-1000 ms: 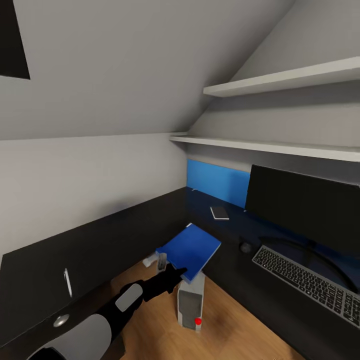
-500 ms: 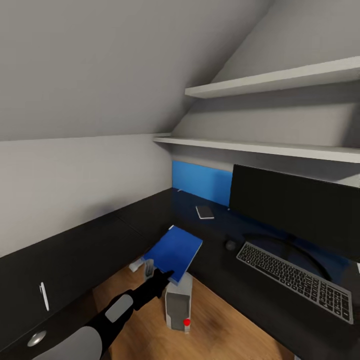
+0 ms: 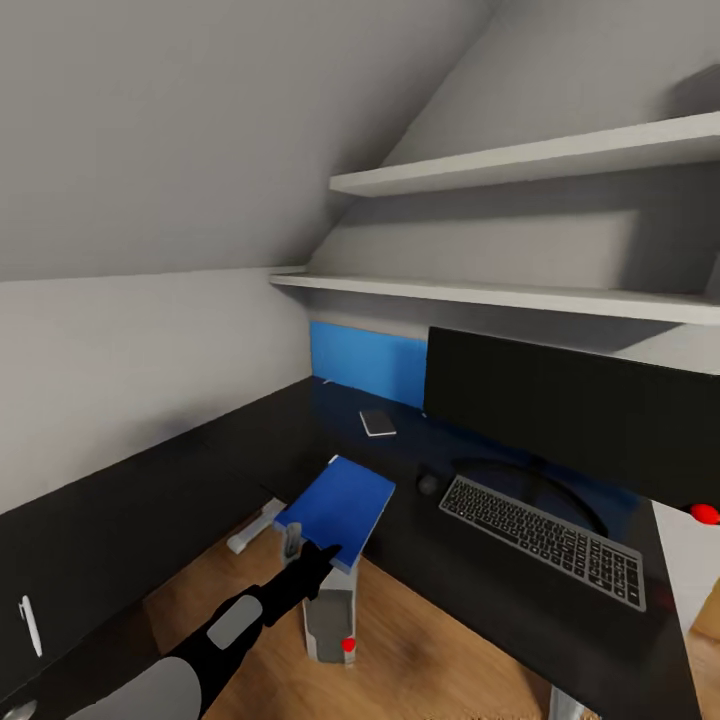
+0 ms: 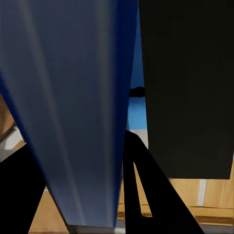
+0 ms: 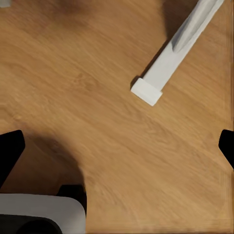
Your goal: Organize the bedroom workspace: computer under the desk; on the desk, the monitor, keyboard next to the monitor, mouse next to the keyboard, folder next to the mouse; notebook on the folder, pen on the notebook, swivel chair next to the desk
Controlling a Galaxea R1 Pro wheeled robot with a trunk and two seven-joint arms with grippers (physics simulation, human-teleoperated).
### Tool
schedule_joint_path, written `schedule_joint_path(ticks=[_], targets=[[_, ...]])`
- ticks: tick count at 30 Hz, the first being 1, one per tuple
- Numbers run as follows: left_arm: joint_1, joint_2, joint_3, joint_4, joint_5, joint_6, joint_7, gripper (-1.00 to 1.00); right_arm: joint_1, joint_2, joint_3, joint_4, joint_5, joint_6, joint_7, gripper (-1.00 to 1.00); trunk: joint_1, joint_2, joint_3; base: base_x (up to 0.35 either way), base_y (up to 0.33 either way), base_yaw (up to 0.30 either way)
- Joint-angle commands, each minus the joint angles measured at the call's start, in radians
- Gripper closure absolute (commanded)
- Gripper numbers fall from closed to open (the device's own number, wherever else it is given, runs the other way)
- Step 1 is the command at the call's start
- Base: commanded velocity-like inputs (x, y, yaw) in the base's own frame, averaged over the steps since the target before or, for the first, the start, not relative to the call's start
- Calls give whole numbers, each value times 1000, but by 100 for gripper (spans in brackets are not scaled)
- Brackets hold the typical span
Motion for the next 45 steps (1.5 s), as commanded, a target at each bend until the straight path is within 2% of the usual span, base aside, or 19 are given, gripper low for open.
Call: schedule_joint_path(ticks=[1, 14, 19, 24, 38, 45], targets=[[12, 1, -1, 1, 13, 5, -9, 100, 0, -1, 5, -1, -10, -1, 1, -100, 0, -1, -1, 80, 0, -295], [16, 1, 0, 1, 15, 4, -10, 100, 0, 0, 7, -1, -10, -4, -2, -100, 0, -1, -1, 291, 74, -148], [16, 1, 0, 1, 15, 4, -10, 100, 3, 20, 4, 3, 6, -8, -5, -100, 0, -1, 3, 59, 23, -265], [16, 1, 0, 1, 15, 4, -9, 100, 3, 25, 3, 5, 12, -8, -4, -100, 0, -1, 6, 13, 5, -187], [36, 3, 20, 1, 16, 2, -13, 100, 3, 27, 4, 5, 15, -7, -4, -100, 0, -1, 7, 204, 85, -19], [36, 4, 23, 2, 15, 4, -1, 100, 3, 27, 5, 5, 14, -6, -4, -100, 0, -1, 7, 50, 26, -22]])
